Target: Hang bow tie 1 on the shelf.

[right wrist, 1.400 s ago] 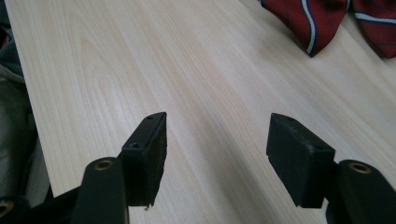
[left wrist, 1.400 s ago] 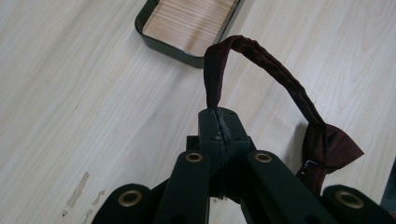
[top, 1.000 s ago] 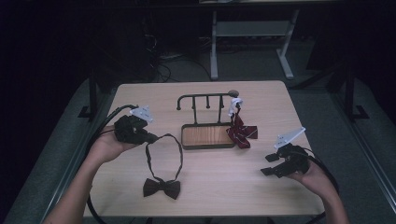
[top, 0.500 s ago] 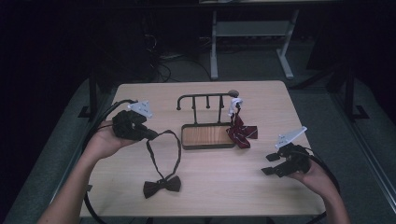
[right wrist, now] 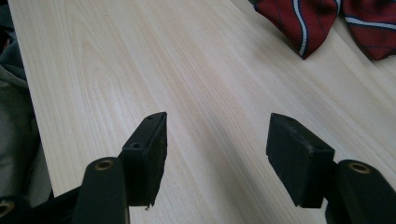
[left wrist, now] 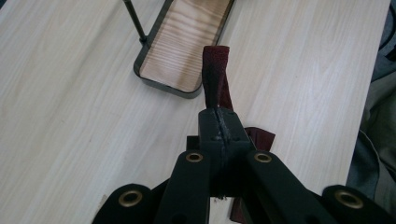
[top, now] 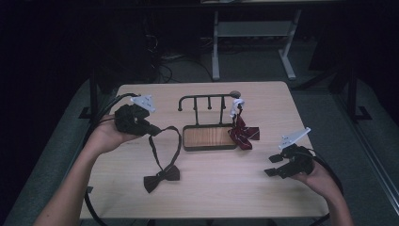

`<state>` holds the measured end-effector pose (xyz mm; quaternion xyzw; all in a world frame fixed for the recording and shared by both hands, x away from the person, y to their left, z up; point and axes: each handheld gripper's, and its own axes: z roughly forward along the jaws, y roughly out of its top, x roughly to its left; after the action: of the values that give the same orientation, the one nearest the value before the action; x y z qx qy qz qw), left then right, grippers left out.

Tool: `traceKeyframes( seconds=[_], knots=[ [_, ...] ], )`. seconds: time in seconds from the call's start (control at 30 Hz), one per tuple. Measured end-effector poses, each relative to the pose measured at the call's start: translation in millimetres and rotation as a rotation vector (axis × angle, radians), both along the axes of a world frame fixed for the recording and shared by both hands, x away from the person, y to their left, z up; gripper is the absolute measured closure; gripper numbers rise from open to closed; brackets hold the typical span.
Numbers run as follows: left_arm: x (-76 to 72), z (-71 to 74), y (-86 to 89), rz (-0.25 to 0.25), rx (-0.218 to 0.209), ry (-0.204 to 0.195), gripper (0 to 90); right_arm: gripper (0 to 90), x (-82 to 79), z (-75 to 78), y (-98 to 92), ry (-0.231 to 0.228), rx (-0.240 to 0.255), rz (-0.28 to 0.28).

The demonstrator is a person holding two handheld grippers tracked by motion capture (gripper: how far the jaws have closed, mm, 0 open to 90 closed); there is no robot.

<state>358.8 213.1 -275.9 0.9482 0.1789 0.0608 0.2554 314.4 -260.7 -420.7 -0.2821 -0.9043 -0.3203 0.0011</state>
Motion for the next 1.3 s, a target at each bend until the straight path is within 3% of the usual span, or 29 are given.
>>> traceKeyframes(
  seconds=[0.67,1.3],
  knots=[
    [16.1,20.7,-5.4,0.009,0.004,-0.014,90.0,38.8,-1.7,1.5,0.4,0.004,-0.001,-0.001],
    [28.1,30.9,-15.7,0.009,0.025,-0.016,90.0,39.0,-1.5,3.5,1.9,-0.005,0.0,0.008]
  ],
)
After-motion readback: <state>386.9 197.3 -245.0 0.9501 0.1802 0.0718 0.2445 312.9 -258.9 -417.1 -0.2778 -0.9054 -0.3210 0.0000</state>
